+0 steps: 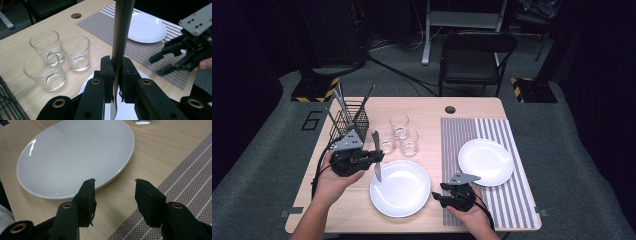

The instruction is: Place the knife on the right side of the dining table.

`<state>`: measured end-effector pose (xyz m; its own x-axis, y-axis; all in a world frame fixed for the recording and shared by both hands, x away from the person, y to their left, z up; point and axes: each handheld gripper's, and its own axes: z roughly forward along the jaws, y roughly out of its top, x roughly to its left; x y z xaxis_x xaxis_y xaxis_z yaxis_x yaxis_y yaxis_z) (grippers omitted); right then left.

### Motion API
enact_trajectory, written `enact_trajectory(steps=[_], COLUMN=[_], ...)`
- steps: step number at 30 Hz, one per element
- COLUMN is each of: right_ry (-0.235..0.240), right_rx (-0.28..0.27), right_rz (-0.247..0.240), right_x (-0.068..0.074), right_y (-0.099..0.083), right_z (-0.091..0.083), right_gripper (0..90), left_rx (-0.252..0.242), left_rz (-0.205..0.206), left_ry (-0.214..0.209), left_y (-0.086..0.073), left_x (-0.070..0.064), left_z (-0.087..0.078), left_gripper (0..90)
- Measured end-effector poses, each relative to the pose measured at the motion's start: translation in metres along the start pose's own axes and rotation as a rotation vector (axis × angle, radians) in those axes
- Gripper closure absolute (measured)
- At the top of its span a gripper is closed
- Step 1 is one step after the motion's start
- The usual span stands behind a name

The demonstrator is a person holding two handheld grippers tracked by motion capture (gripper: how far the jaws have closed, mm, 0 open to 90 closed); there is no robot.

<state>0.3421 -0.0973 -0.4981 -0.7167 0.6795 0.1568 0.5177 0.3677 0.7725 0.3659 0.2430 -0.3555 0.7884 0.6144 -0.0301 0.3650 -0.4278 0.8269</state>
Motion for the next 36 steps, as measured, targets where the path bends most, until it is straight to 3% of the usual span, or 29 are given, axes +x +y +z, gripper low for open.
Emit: enact_trajectory(steps=[11,17,36], right_ry=[0.0,0.004,0.008], right_rx=[-0.001,-0.029,-0.038], right_rz=[0.006,0.003,-0.023], right_x=[-0.005,-0.002,0.0], right_y=[0.004,0.012,0.031], right_z=[-0.005,-0.015,-0.028], right_gripper=[48.6,48.7,51.8], left_rx=[0.008,0.026,0.026], left_rz=[0.02,0.031,0.035], left_ry=[-0.031,-0.05,-0.082], left_y=[-0.001,-0.003,-0.006], left_x=[-0.01,-0.015,-0.018], left_z=[0.007,0.013,0.017], left_gripper=[82.1,82.1,82.1])
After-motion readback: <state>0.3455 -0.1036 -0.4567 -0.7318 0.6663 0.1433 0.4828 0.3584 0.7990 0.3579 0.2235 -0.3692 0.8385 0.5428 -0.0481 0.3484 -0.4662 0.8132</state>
